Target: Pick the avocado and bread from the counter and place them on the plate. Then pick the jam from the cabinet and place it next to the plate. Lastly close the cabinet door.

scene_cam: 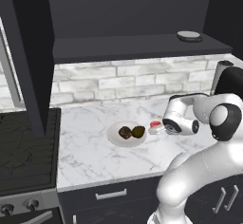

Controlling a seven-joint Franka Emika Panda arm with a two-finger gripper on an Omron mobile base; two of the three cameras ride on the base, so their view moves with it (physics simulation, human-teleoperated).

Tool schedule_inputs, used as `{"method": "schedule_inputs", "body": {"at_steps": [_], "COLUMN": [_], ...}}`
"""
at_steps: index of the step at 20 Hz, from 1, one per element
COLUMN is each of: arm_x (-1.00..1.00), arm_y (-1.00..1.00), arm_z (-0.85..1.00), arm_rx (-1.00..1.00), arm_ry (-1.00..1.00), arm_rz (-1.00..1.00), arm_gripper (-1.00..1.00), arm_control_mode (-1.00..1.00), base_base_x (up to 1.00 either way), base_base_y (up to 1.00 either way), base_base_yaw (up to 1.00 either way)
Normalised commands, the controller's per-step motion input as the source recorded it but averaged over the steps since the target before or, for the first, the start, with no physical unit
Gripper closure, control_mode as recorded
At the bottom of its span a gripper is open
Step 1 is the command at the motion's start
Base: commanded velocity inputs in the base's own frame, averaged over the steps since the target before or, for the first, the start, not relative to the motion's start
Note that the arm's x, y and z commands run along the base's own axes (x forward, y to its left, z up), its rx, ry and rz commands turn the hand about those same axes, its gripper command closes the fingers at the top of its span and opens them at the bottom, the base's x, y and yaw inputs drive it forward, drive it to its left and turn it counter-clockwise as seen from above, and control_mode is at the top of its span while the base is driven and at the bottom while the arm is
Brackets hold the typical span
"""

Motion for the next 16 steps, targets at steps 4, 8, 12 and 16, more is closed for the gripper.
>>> {"method": "schedule_inputs", "body": {"at_steps": [4, 8, 12, 16], "arm_x": [0.00, 0.00, 0.00, 0.00], "arm_y": [0.00, 0.00, 0.00, 0.00], "arm_z": [-0.01, 0.10, 0.38, 0.52], "arm_rx": [0.00, 0.01, 0.05, 0.05], "arm_ry": [-0.02, 0.00, -0.03, -0.03], "arm_rz": [0.00, 0.00, 0.00, 0.00], "arm_gripper": [-1.00, -1.00, -1.00, -1.00], "arm_control_mode": [-1.00, -1.00, -1.00, -1.00], "base_base_x": [0.00, 0.00, 0.00, 0.00], "base_base_y": [0.00, 0.00, 0.00, 0.00], "base_base_yaw": [0.00, 0.00, 0.00, 0.00]}}
